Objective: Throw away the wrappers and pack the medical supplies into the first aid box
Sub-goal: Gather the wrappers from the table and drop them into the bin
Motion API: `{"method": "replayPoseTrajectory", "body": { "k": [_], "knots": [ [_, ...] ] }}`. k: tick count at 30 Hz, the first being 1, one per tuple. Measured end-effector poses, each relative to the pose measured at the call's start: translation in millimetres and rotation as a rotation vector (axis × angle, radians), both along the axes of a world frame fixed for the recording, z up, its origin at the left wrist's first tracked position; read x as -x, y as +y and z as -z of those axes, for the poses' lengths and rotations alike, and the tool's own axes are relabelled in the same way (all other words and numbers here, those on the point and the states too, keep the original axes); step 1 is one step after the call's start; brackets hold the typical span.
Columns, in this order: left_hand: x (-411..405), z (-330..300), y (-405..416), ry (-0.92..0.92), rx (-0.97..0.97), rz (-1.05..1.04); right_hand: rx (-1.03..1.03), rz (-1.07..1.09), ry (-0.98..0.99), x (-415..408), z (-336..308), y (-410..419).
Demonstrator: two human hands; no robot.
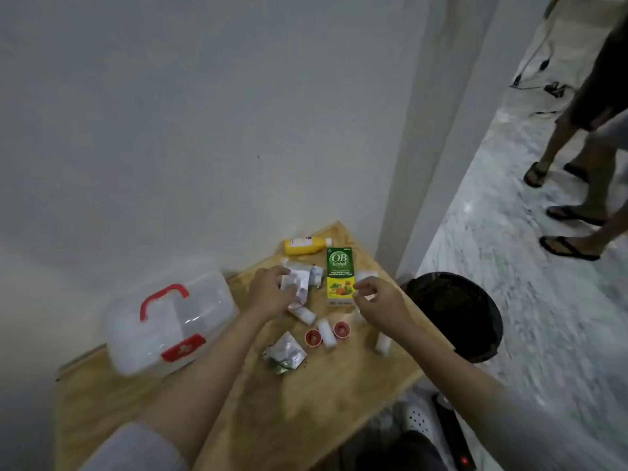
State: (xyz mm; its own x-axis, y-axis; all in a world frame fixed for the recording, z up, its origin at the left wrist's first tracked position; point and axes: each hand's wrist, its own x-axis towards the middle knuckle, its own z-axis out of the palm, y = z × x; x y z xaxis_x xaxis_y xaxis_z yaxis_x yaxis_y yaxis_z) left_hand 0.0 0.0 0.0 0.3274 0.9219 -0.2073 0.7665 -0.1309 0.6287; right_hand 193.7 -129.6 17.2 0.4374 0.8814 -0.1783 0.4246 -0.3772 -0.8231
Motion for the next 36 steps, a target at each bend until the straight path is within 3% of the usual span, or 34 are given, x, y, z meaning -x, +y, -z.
{"method": "replayPoseTrajectory", "body": {
  "k": [6,15,23,32,36],
  "knots": [
    [-10.4,3.4,18.0,-0.049,0.093,-0.069,0.054,-0.197,0.091,63.8,33.4,-13.5],
    [-7.0,18.0,20.7,-0.13,0.202,-0.211,0.088,-0.025,0.054,123.7,63.1,-33.1],
    [-10.1,21.8,24.4,-0.124,0.175,-0.224,0.079,0.048,0.009,136.7,75.5,-37.7],
    [-5.0,15.5,15.2,-0.267,0.189,-0.232,-0.024,0.099,0.076,138.7,83.8,-41.8],
    [3.1,9.5,6.2,-0.291,0.199,-0.264,0.026,0.104,0.076,139.3,88.8,-41.0]
  ]
}}
